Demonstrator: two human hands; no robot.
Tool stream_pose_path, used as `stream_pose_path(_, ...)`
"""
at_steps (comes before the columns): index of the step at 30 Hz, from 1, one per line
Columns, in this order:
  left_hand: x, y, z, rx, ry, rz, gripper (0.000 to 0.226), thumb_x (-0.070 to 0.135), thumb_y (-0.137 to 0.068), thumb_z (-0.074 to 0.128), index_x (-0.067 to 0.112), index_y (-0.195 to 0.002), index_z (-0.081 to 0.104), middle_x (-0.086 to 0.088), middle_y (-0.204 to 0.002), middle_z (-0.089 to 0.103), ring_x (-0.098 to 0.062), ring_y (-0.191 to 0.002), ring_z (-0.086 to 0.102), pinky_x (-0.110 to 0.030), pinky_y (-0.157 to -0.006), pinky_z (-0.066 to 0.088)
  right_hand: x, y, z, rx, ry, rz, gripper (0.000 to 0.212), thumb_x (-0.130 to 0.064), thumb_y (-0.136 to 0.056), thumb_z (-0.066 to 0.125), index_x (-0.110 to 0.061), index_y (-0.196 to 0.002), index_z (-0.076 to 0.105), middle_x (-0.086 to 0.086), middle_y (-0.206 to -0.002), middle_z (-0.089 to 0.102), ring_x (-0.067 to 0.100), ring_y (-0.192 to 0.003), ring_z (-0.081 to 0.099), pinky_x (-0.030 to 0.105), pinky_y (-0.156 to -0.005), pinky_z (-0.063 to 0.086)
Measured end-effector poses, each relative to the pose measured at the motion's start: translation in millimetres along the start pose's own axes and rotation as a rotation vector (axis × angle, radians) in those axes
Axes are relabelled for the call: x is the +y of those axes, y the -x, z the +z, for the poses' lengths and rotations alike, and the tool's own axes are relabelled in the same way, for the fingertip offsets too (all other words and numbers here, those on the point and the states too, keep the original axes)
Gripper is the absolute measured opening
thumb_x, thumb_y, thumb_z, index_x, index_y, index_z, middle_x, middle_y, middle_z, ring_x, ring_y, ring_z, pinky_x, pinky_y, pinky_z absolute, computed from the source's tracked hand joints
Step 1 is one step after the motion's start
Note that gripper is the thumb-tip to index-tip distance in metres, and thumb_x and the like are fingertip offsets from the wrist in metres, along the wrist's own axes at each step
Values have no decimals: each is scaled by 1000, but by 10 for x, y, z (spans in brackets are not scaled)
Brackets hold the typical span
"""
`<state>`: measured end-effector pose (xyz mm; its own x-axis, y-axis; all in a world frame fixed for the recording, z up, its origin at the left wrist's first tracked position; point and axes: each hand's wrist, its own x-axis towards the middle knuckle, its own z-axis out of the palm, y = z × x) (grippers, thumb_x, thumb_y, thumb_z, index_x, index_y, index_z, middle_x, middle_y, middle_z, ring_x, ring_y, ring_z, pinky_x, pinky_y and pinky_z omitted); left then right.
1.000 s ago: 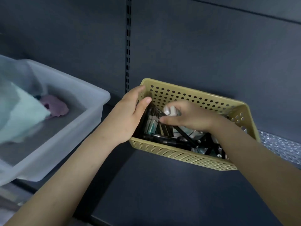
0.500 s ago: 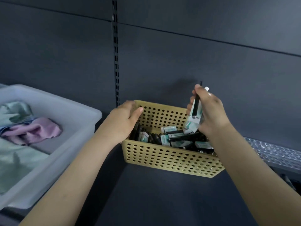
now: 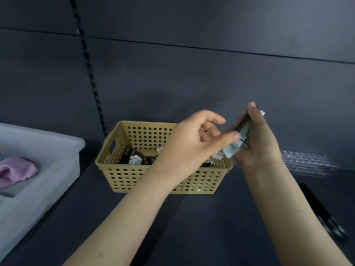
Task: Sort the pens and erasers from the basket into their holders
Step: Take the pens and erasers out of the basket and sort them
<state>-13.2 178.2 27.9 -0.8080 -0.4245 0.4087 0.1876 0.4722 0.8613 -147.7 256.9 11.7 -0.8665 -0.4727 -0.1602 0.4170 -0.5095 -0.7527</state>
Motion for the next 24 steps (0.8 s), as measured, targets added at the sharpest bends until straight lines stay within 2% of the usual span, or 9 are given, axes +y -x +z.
stream_pose_path(1, 39, -9, 135, -22, 5, 5, 27, 37, -79, 74, 26, -102, 65, 6, -84, 64, -1, -67, 56, -15, -64, 48, -68, 21, -114, 12, 22, -36, 32, -44, -83, 70, -17, -100, 66, -1, -81, 66, 21, -75, 68, 44, -87, 53)
stream_pose_path(3, 102, -20, 415, -68, 26, 7, 23, 31, -80, 76, 25, -100, 66, 7, -81, 64, 0, -65, 55, -18, -63, 50, -211, 55, -344, 59, 47, -74, 27, -44, -85, 69, -18, -87, 60, -4, -67, 59, 17, -66, 63, 40, -81, 53)
stream_pose_path(6, 139, -24, 863, -80, 37, 9, 12, 20, -84, 72, 25, -94, 68, 12, -77, 63, -6, -67, 60, -29, -70, 56, -420, 88, -742, 80, 79, -69, 32, -44, -84, 70, -16, -88, 56, 4, -77, 57, 23, -76, 62, 50, -86, 52)
stream_pose_path(8, 128, -9, 1153, -27, 59, 0, 11, 15, -84, 70, 24, -89, 68, 10, -75, 65, -12, -70, 63, -40, -74, 57, -560, 84, -1011, 105, 103, -31, 32, -46, -84, 70, -17, -84, 59, 2, -76, 60, 22, -76, 63, 43, -82, 53)
stream_pose_path(10, 156, 28, 1503, 42, 89, -36, 8, 11, -84, 69, 20, -86, 68, 6, -75, 67, -14, -73, 66, -42, -75, 57, -743, 79, -1344, 156, 146, 20, 34, -52, -84, 66, -18, -82, 61, -2, -70, 63, 17, -66, 63, 35, -72, 53)
stream_pose_path(14, 99, 248, 2076, 181, 101, -134, 11, 11, -84, 69, 22, -83, 68, 4, -77, 70, -14, -74, 69, -27, -72, 56, -1066, 60, -2054, 298, 208, 111, 38, -57, -84, 63, -20, -76, 63, -4, -74, 56, 13, -64, 53, 30, -63, 47)
stream_pose_path(18, -148, 616, 2499, 271, -115, -199, 6, 15, -84, 71, 19, -88, 70, 9, -76, 69, -8, -73, 68, -24, -71, 55, -1342, 11, -2647, 389, 135, 157, 41, -57, -84, 64, -20, -68, 57, -5, -65, 50, 9, -49, 46, 22, -49, 44)
stream_pose_path(21, -272, 829, 2684, 288, -281, -244, 4, 14, -82, 73, 15, -86, 71, 14, -77, 69, 2, -75, 65, -7, -65, 46, -1434, -10, -2891, 408, 76, 179, 41, -56, -85, 64, -17, -71, 56, -6, -58, 51, 8, -44, 47, 20, -45, 43)
stream_pose_path(24, -329, 895, 2765, 234, -388, -287, 6, 15, -82, 74, 15, -84, 69, 15, -78, 67, 6, -78, 62, -3, -66, 43, -1433, -31, -3012, 381, 10, 209, 43, -56, -87, 60, -17, -70, 53, -6, -52, 48, 7, -39, 43, 17, -42, 41)
